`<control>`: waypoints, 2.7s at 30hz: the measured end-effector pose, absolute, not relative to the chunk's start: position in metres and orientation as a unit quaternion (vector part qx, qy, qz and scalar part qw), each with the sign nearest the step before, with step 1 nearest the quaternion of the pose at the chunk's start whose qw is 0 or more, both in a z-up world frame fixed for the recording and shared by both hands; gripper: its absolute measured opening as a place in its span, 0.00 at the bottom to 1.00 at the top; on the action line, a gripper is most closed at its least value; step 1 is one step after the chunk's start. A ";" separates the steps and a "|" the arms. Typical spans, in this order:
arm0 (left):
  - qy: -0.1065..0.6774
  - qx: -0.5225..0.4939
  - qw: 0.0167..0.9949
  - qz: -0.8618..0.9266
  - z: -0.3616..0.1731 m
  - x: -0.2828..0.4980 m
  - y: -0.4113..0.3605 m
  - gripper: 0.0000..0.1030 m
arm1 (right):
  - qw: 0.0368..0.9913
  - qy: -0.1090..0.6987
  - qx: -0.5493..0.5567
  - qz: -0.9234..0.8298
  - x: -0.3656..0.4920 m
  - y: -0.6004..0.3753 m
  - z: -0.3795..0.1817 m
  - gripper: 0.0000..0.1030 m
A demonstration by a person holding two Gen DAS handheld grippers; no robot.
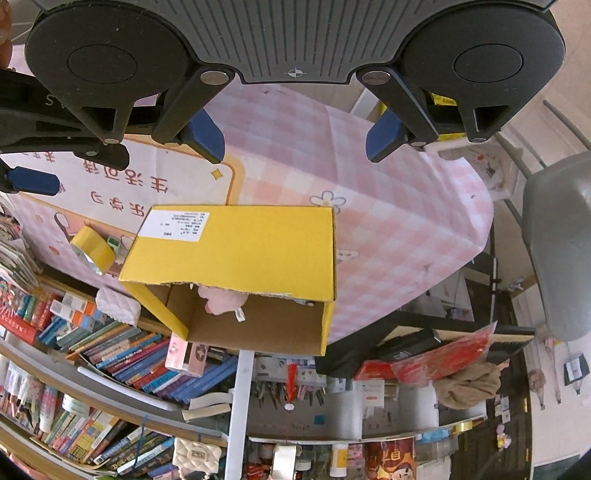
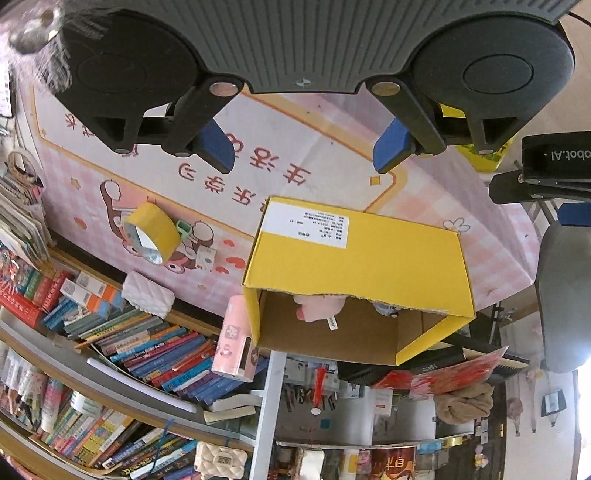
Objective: Organize objects
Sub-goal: 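Withdraw both open tools from the box toward the yellow tape roll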
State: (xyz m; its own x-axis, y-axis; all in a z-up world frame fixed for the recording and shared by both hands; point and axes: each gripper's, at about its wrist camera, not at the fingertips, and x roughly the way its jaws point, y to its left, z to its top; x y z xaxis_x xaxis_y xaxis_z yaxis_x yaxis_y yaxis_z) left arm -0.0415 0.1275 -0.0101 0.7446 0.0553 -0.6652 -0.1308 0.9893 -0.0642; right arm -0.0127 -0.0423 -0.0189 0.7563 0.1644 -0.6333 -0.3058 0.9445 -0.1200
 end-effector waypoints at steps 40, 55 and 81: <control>0.369 0.010 0.921 -0.123 -0.018 -0.030 0.037 0.84 | 0.935 0.349 -0.036 -0.057 -0.060 -0.141 -0.026 0.83; 0.369 0.014 0.918 -0.146 -0.018 0.004 0.001 0.88 | 0.931 0.353 -0.030 -0.084 -0.035 -0.175 -0.025 0.84; 0.371 -0.005 0.924 -0.090 -0.021 0.078 -0.063 0.90 | 0.933 0.356 -0.048 -0.002 0.070 -0.238 -0.022 0.84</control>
